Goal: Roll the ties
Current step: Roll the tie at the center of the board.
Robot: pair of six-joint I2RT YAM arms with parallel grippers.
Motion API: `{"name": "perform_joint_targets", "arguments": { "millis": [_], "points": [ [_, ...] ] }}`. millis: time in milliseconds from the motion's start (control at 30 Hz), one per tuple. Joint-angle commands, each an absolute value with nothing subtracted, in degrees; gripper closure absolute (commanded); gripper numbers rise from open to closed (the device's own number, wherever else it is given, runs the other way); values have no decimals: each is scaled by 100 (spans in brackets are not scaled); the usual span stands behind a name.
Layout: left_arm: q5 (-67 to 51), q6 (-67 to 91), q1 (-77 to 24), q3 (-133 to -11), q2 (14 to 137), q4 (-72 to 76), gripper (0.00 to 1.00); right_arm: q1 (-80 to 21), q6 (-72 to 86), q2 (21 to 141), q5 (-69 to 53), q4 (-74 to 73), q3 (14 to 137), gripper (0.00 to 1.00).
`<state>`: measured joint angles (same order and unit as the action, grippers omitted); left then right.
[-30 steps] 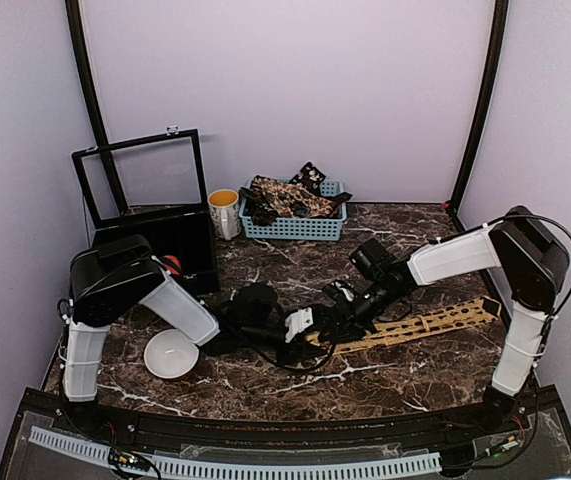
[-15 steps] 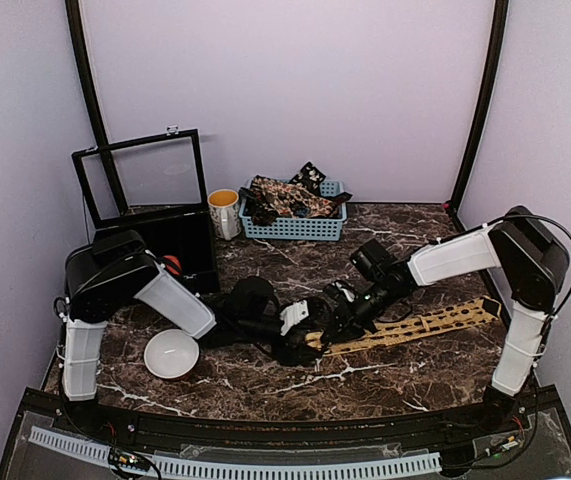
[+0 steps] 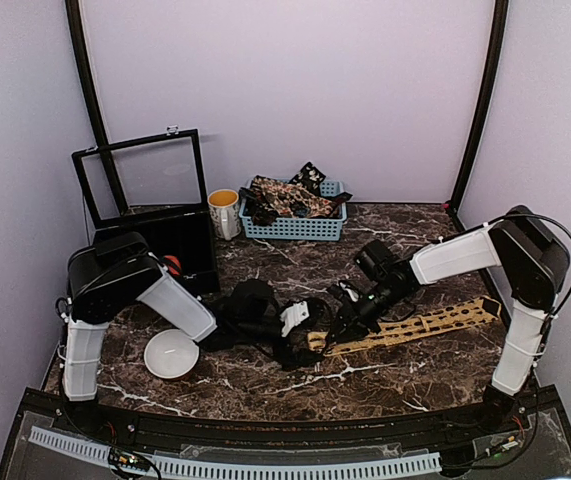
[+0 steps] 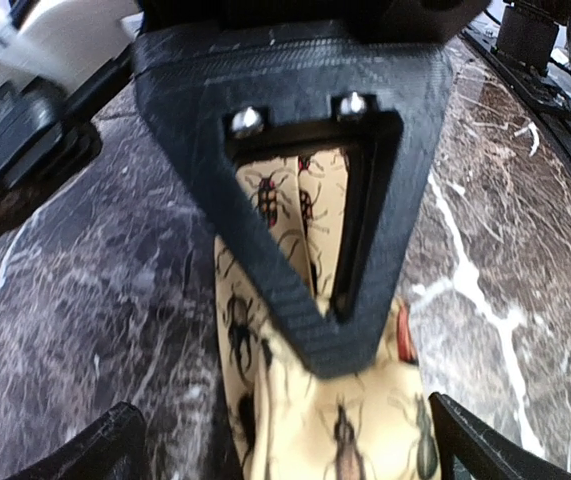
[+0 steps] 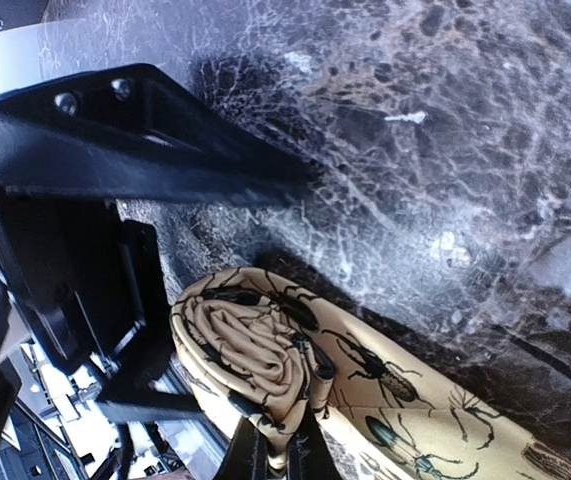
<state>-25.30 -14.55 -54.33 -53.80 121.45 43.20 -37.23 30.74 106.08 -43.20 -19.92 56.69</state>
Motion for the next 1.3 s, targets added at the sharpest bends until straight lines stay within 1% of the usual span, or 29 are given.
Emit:
{"name": "perform_joint_targets", "arguments": {
  "millis": [0, 67, 100, 267, 367, 500, 567, 633, 700, 733, 767, 833, 867, 900, 933, 1133, 1267],
  "points": [
    [-2417, -1428, -5607, -5591, 12555, 4221, 1, -3755, 3034, 10639, -3989, -2197, 5730, 100],
    [-2392, -1432, -5652, -5645, 12676, 4217, 2, -3777, 3061, 10599, -4014, -2167, 5731, 100],
    [-2391, -1431, -5666, -5657, 12722, 4226, 4, -3791, 3079, 10587, -4037, -2156, 5733, 100],
    [-2471, -1671, -5669, -5625, 12812, 4014, 21, -3889, 3191, 10558, -4119, -2060, 5730, 100],
    [-2478, -1813, -5669, -5521, 12757, 3902, 35, -3943, 3229, 10518, -4155, -2024, 5744, 100],
    [-2463, -1912, -5653, -5363, 12663, 3914, 50, -3987, 3281, 10439, -4220, -1993, 5765, 100],
    [-2470, -1938, -5635, -5343, 12627, 3905, 60, -3998, 3324, 10409, -4276, -1955, 5745, 100],
    [-2505, -1949, -5599, -5336, 12609, 3919, 65, -3999, 3329, 10413, -4289, -1938, 5719, 100],
    [-2501, -1948, -5567, -5332, 12584, 3922, 67, -4000, 3301, 10464, -4265, -1941, 5705, 100],
    [-2523, -1944, -5545, -5304, 12553, 3951, 66, -3995, 3280, 10507, -4252, -1942, 5705, 100],
    [-2549, -1922, -5524, -5259, 12509, 4009, 63, -3986, 3260, 10550, -4227, -1957, 5704, 100],
    [-2587, -1858, -5495, -5150, 12399, 4151, 44, -3948, 3243, 10647, -4179, -1941, 5693, 100],
    [-2589, -1826, -5493, -5090, 12336, 4256, 35, -3925, 3231, 10696, -4171, -1926, 5682, 100],
    [-2599, -1781, -5493, -5011, 12239, 4381, 30, -3895, 3208, 10741, -4152, -1925, 5664, 100],
    [-2608, -1724, -5487, -4899, 12162, 4506, 27, -3867, 3180, 10795, -4141, -1919, 5642, 100],
    [-2475, -1193, -5484, -4579, 11896, 5168, 23, -3756, 3034, 11034, -4096, -1871, 5434, 100],
    [-2454, -780, -5488, -4474, 11936, 5694, 19, -3678, 3015, 11099, -4080, -1796, 5327, 100]
  ]
}}
